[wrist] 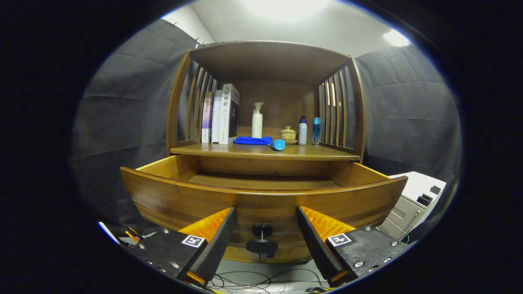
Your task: Pull open the drawer, take out the items inside it, and place them on the countertop above the cabinet.
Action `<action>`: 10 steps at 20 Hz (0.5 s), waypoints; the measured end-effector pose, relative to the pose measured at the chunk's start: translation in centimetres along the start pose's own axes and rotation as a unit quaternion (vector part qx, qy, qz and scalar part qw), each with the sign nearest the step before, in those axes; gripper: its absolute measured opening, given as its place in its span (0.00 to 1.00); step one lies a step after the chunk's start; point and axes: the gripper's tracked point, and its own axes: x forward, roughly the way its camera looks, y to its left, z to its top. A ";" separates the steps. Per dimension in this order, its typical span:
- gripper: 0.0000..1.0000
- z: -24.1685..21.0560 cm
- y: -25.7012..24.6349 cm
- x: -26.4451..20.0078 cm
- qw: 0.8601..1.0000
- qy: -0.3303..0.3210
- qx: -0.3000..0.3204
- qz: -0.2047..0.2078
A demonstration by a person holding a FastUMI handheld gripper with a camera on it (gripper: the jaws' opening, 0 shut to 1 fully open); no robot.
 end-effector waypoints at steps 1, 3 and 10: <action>0.93 0.1 -0.1 0.6 1.000 0.001 0.006 0.002; 0.94 1.0 -0.1 2.0 1.000 -0.006 0.016 0.007; 0.94 0.9 -0.3 6.0 1.000 0.014 0.022 0.009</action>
